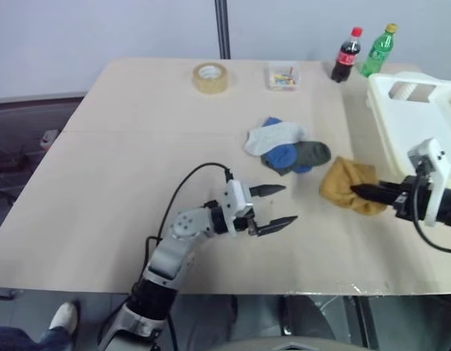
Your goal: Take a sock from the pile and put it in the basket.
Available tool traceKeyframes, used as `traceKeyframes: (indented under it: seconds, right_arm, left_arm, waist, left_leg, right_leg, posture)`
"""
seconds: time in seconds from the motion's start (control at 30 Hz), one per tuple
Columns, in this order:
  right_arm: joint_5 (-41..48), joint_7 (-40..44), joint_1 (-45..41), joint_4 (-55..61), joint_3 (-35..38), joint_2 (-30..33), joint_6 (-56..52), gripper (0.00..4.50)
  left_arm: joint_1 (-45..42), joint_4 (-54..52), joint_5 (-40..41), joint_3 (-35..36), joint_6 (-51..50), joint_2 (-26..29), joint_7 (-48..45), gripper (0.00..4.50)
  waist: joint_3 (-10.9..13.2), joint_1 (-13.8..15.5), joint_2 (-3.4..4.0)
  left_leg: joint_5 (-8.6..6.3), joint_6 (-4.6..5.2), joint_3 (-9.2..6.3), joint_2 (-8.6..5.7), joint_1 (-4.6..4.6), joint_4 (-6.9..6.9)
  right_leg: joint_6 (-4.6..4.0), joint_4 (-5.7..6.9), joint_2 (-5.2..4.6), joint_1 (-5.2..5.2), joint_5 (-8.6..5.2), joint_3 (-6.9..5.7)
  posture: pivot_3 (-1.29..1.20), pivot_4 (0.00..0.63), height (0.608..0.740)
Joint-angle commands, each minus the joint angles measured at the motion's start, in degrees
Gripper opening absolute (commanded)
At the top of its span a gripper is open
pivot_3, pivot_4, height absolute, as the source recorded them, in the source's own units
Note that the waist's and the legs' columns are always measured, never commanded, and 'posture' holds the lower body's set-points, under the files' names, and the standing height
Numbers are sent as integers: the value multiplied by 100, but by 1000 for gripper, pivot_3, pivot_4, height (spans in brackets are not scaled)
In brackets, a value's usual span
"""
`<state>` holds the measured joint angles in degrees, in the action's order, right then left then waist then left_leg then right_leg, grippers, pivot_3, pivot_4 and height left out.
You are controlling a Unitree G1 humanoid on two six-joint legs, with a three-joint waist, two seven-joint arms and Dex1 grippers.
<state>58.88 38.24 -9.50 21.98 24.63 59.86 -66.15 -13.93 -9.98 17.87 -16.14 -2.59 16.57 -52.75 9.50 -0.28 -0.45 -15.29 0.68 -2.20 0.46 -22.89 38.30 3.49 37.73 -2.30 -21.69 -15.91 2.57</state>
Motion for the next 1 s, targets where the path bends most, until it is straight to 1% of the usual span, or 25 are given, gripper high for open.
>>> traceKeyframes:
  seconds: [0.03,0.2,0.4,0.47,0.57,0.7,0.73,0.77,0.83,0.9,0.97,1.0]
  right_arm:
    - [-316,528,-217,-668,146,398,282,5]
    - [-539,808,-732,-1532,123,633,326,5]
    - [-1122,894,-1648,-3165,-69,749,518,5]
    - [-1292,741,-1941,-3595,-153,690,552,5]
    - [-1716,-179,-2788,-4547,-216,217,557,5]
    - [-1959,-630,-3227,-4819,-216,-160,368,5]
    - [-2026,-764,-3287,-4888,-185,-246,361,961]
    - [-2079,-861,-3326,-4941,-152,-314,356,1332]
    - [-2157,-1013,-3344,-5010,-103,-433,333,2231]
    - [-2240,-1094,-3307,-5005,-117,-500,364,3337]
    - [-2329,-1116,-3269,-4963,-125,-520,455,4222]
    - [-2398,-1114,-3234,-4923,-138,-505,546,4222]
  left_arm:
    - [-38,-19,41,92,209,-139,115,3488]
    - [-97,60,33,157,359,-365,307,3488]
    - [-215,189,14,148,526,-516,355,3488]
    - [-233,219,5,137,548,-533,350,3488]
    - [-244,248,3,117,587,-579,367,3488]
    - [-233,263,-20,133,656,-622,387,3488]
    - [-220,252,-29,129,651,-619,396,3488]
    - [-206,240,-33,126,653,-616,405,3488]
    - [-181,220,-43,123,655,-607,423,3488]
    - [-171,211,-51,123,653,-599,441,3488]
    - [-162,199,-51,130,648,-588,449,3488]
    - [-159,195,-53,132,645,-583,452,3488]
  waist:
    - [0,-4,0]
    - [1,-35,1]
    - [1,-28,2]
    - [2,-23,4]
    - [8,-44,14]
    - [12,-51,20]
    - [13,-47,23]
    - [13,-36,26]
    - [13,-22,26]
    - [13,-19,26]
    - [13,-25,27]
    - [14,-27,28]
  left_leg:
    - [-1,1,2,1,1,0]
    - [-1,1,8,4,5,1]
    - [-1,1,14,2,8,2]
    - [-1,1,15,3,6,2]
    - [-1,1,17,6,5,1]
    - [0,0,26,2,15,2]
    - [0,0,24,3,14,1]
    - [0,0,24,3,12,1]
    - [0,0,24,2,0,1]
    - [-1,1,25,2,-3,1]
    - [-2,3,27,3,-5,1]
    - [-2,3,27,3,-5,0]
  right_leg:
    - [0,0,0,0,0,3]
    - [0,4,3,-1,0,7]
    - [1,7,3,-1,1,9]
    - [0,6,2,-2,1,11]
    - [0,4,2,-3,1,15]
    - [1,13,6,-4,2,28]
    - [0,14,7,-4,1,26]
    - [0,14,7,-5,1,25]
    - [0,13,6,-14,1,25]
    - [0,8,3,-16,1,27]
    - [1,5,2,-16,1,29]
    - [1,5,2,-16,1,29]
  posture:
    - [0,150,740]
    - [0,150,740]
    - [0,150,740]
    - [0,150,740]
    - [0,150,740]
    - [0,150,740]
    - [0,150,740]
    - [0,150,740]
    - [0,150,740]
    - [0,150,740]
    - [0,150,740]
    - [0,150,740]
